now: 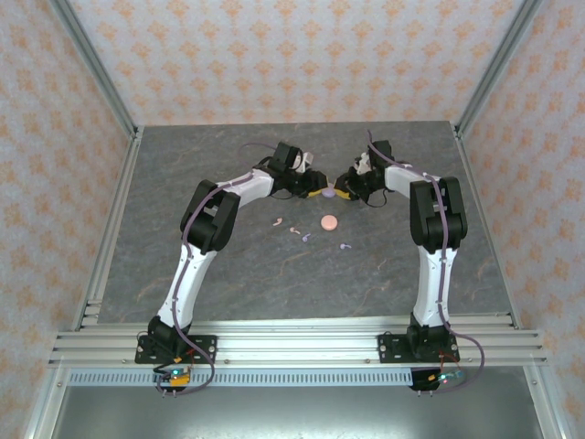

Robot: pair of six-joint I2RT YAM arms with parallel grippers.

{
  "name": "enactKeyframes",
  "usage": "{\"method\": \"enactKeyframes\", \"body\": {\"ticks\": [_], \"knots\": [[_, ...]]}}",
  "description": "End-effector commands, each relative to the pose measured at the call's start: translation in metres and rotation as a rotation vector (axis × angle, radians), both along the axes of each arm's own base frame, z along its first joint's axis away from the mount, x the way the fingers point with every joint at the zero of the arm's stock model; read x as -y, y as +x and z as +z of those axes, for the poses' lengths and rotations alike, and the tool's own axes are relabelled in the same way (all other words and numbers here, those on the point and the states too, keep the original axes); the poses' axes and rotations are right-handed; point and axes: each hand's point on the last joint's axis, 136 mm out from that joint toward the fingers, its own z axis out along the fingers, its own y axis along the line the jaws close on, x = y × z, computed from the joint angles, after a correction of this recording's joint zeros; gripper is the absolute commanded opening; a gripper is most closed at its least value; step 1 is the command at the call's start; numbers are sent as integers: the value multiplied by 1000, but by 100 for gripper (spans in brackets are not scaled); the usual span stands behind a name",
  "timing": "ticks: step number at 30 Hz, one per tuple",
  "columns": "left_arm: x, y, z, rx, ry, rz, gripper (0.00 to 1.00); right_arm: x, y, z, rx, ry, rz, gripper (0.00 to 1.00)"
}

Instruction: Insert the wireless bluetooth earbuds into the charging case

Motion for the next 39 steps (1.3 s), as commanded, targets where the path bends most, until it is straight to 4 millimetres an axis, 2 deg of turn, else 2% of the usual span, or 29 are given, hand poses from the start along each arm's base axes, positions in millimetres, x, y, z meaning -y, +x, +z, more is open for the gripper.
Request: {"method": "enactKeyframes", "body": {"ticks": [1, 13, 16, 20, 28, 35, 39], "knots": [[12, -22, -21, -64, 48, -56, 36, -5, -3, -1, -10, 31, 11, 22], [16, -24, -22, -58, 62, -75, 32, -7, -3, 0, -6, 50, 19, 22], [15, -23, -22, -56, 67, -69, 21, -6, -4, 0, -5, 43, 17, 22], [7, -21, -18, -38, 89, -49, 20, 0, -6, 6, 19, 4, 5, 25], [-23, -19, 19, 54, 81, -29, 20, 16, -11, 43, 126, -44, 7, 32], [-41, -31, 57, 156, 82, -99, 21, 12, -18, 78, 234, -28, 74, 38], [-48, -43, 88, 233, 81, -159, 21, 5, -27, 110, 335, 9, 147, 43]]}}
